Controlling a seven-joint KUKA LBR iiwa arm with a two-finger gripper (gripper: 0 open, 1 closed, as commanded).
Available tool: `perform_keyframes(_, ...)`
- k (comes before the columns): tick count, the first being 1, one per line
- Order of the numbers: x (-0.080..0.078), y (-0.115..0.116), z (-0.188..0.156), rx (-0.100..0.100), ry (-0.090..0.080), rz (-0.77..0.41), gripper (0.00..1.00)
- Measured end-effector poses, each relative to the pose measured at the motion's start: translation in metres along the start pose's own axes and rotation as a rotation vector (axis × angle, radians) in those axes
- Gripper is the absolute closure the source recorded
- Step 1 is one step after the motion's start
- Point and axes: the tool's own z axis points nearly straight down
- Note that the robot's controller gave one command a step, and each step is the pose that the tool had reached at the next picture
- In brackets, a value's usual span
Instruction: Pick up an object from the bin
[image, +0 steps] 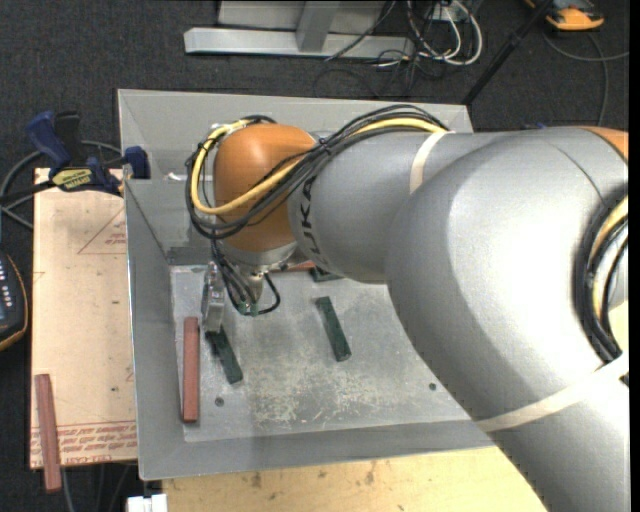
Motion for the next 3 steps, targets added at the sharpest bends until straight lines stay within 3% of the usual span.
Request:
perform_keyframes(1, 0.0, 0.0, 0.0, 0.001, 0.0, 0.0, 0.0)
perform_keyframes(2, -0.043, -0.059, 0.01, 0.002, 0.011, 0.019, 0.0)
perform_keyframes(3, -0.022, -0.137, -0.099, 0.004, -0.006, -0.172, 0.0)
